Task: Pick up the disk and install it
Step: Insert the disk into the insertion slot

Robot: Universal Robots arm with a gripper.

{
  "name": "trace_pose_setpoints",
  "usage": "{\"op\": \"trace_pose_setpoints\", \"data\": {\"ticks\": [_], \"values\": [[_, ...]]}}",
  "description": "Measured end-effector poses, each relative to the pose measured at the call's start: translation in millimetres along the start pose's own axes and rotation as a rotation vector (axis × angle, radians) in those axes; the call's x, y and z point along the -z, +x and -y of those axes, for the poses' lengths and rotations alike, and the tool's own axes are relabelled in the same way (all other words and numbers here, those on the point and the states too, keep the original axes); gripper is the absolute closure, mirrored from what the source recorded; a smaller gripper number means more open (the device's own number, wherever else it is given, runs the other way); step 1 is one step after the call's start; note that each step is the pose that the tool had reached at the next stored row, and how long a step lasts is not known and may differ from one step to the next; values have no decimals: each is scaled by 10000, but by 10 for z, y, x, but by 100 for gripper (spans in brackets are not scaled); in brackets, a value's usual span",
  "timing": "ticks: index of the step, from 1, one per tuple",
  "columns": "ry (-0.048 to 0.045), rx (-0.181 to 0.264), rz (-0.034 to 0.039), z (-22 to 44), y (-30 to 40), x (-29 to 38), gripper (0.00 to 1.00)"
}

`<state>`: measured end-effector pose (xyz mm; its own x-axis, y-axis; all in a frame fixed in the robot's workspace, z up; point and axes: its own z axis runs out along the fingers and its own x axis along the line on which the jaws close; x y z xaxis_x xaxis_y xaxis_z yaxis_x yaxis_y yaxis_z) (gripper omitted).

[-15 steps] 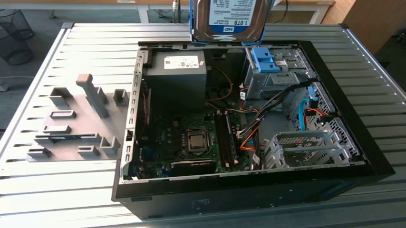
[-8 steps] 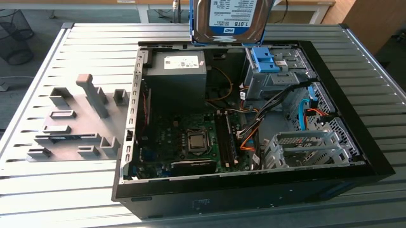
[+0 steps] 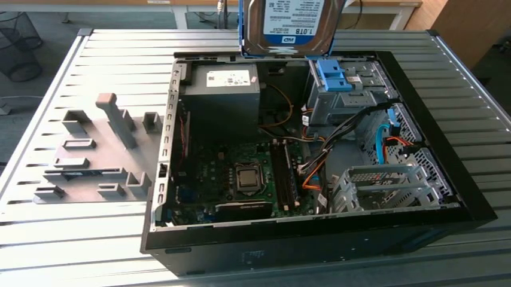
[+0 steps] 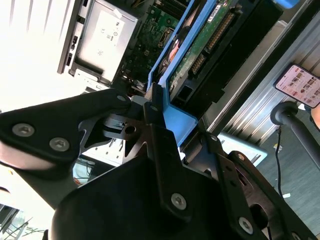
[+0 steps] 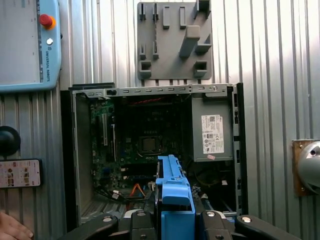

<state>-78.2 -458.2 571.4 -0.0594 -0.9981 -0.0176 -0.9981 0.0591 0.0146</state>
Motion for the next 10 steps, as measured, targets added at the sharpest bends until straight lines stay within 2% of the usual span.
{"op": "trace_pose_setpoints", "data": {"ticks": [10], "values": [[0, 0, 0, 2, 27, -1, 64]]}}
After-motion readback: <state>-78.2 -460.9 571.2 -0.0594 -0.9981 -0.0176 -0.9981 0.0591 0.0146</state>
